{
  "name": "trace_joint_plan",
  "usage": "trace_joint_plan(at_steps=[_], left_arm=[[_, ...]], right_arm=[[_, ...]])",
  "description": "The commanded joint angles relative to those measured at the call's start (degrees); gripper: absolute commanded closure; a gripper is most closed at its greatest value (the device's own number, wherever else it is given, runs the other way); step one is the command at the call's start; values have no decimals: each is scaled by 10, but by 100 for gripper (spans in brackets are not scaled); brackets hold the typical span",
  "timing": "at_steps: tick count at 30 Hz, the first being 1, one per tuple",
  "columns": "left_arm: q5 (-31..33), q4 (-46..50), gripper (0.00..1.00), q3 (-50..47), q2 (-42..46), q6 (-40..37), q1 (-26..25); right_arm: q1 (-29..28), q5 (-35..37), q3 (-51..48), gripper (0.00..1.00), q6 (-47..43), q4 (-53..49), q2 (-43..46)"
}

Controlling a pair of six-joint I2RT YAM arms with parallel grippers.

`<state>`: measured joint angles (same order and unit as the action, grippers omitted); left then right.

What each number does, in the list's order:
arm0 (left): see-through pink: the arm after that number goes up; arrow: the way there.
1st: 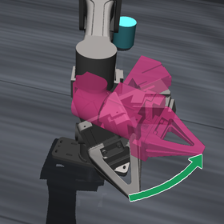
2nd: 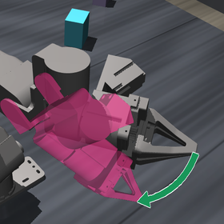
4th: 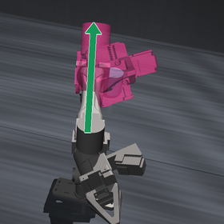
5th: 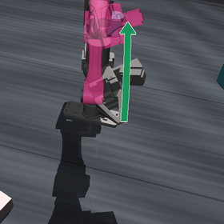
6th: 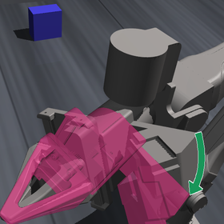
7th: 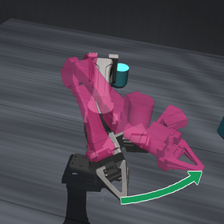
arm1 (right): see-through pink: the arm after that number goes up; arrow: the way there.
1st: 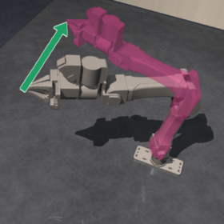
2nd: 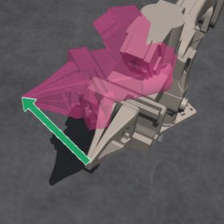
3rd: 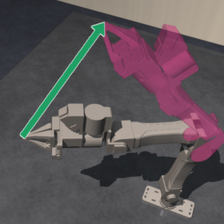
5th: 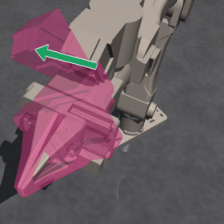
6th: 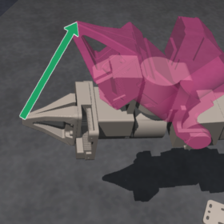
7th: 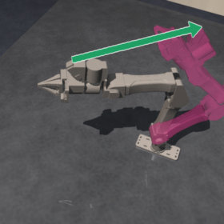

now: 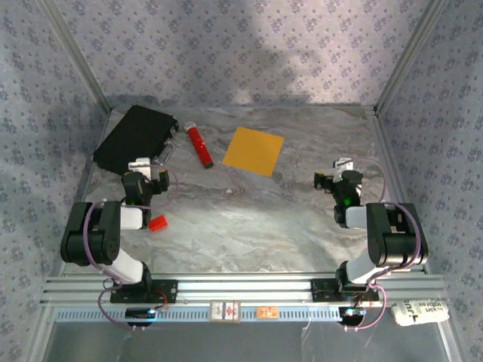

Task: Fold a paper plane with a square sheet of paper (pick it up from the middle)
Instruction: Move the square sheet of paper to the center of the table.

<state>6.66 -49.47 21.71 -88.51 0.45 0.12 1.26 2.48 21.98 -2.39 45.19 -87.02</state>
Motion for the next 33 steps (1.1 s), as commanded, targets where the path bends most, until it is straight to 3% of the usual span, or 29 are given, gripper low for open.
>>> trace_joint_plan(at_steps=[1,33], left_arm=[[-37,10,0,12,4,-1,-1],[-65,-13,0,-2,8,-1,6]], right_arm=[[5,-5,11,1,7,-5,1],[5,-8,10,1,6,-3,2]])
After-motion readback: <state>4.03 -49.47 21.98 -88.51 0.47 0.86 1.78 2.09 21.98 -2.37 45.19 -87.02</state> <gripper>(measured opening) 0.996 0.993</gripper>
